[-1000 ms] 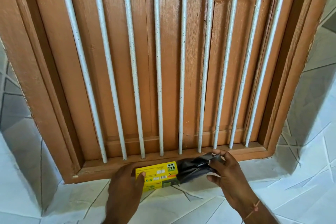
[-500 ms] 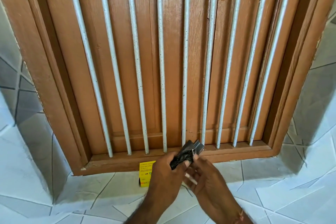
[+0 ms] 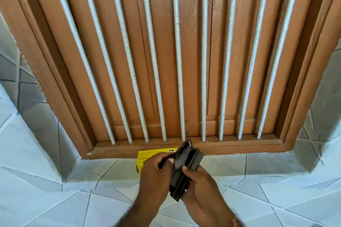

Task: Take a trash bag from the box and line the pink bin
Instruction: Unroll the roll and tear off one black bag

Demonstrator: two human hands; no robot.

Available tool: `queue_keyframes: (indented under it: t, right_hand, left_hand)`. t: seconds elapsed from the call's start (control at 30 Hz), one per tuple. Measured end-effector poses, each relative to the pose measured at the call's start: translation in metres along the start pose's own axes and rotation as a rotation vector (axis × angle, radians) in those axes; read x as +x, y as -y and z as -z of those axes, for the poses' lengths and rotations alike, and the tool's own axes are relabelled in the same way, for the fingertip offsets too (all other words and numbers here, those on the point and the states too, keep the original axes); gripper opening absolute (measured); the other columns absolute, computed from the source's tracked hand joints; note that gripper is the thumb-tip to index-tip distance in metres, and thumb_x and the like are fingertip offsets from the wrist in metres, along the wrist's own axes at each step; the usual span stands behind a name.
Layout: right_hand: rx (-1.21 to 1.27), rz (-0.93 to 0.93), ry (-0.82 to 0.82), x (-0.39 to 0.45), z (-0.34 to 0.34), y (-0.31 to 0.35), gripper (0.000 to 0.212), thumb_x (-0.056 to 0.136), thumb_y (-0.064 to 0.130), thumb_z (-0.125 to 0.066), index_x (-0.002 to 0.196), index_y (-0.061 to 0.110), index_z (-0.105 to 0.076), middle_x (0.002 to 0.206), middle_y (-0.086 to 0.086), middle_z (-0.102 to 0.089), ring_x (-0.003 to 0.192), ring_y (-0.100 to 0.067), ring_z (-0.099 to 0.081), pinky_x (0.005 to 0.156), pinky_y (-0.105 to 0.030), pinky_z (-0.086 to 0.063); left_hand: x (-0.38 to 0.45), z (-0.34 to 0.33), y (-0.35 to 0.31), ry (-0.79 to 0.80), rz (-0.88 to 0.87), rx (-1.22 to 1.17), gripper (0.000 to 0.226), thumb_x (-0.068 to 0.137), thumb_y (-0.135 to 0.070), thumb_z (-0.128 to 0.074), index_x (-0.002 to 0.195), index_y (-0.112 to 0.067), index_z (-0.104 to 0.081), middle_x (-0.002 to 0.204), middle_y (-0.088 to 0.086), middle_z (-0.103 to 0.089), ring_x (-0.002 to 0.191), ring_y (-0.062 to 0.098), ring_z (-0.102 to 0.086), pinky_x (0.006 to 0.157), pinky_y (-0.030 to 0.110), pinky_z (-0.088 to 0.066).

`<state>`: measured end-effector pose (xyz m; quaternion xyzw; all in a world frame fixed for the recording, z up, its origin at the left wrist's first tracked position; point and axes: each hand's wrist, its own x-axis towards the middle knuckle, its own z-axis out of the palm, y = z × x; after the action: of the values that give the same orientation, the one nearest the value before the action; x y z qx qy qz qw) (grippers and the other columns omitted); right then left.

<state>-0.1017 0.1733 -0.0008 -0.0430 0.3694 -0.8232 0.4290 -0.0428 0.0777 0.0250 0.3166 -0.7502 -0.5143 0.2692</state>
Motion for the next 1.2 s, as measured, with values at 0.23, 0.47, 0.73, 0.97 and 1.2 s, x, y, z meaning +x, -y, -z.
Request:
queue_keyframes:
  t: [0.23, 0.47, 0.73, 0.97, 1.2]
  right_hand:
    - [0.084, -0.07, 0.143, -0.011, -0.003, -0.022, 0.048, 0.082, 0.007, -0.065, 0.128, 0.016, -0.058, 0.123, -0.014, -0.068, 0.111, -0.037, -0.065, 0.088, -0.05, -0.056]
    - [0.021, -0.008, 0.11, -0.056, -0.027, -0.05, 0.036, 0.086, -0.006, -0.054, 0.118, 0.006, -0.064, 0.117, -0.018, -0.07, 0.103, -0.036, -0.069, 0.072, -0.041, -0.061]
    - [-0.023, -0.038, 0.076, -0.119, -0.05, -0.113, 0.041, 0.082, -0.001, -0.056, 0.122, 0.002, -0.061, 0.118, -0.021, -0.069, 0.105, -0.037, -0.068, 0.081, -0.045, -0.058]
    - [-0.162, -0.046, 0.017, -0.167, -0.052, -0.129, 0.039, 0.084, -0.003, -0.054, 0.122, -0.012, -0.055, 0.111, -0.03, -0.068, 0.097, -0.042, -0.069, 0.074, -0.045, -0.061]
    - [-0.37, 0.034, 0.036, -0.186, -0.058, -0.108, 0.029, 0.091, 0.0, -0.05, 0.116, -0.009, -0.062, 0.115, -0.029, -0.067, 0.108, -0.045, -0.064, 0.097, -0.052, -0.049]
  left_hand:
    - [-0.022, 0.029, 0.006, -0.098, 0.159, -0.283, 0.022, 0.096, -0.018, -0.056, 0.091, -0.019, -0.077, 0.087, -0.001, -0.079, 0.086, 0.021, -0.075, 0.083, 0.04, -0.059]
    - [-0.049, 0.103, 0.011, -0.153, 0.139, -0.517, 0.025, 0.1, -0.016, -0.047, 0.103, -0.016, -0.072, 0.096, 0.002, -0.078, 0.092, 0.022, -0.072, 0.085, 0.038, -0.054]
    - [-0.097, 0.211, 0.043, -0.242, 0.146, -0.664, 0.029, 0.101, -0.015, -0.045, 0.119, -0.009, -0.067, 0.109, 0.01, -0.073, 0.102, 0.029, -0.067, 0.086, 0.038, -0.053]
    - [-0.121, 0.29, 0.081, -0.331, 0.235, -0.853, 0.025, 0.102, -0.018, -0.043, 0.101, -0.012, -0.067, 0.102, 0.007, -0.07, 0.092, 0.025, -0.065, 0.079, 0.04, -0.056]
    - [-0.148, 0.309, 0.097, -0.659, 0.26, -0.304, 0.034, 0.093, -0.006, -0.045, 0.122, -0.002, -0.062, 0.12, 0.02, -0.063, 0.104, 0.033, -0.058, 0.09, 0.041, -0.045]
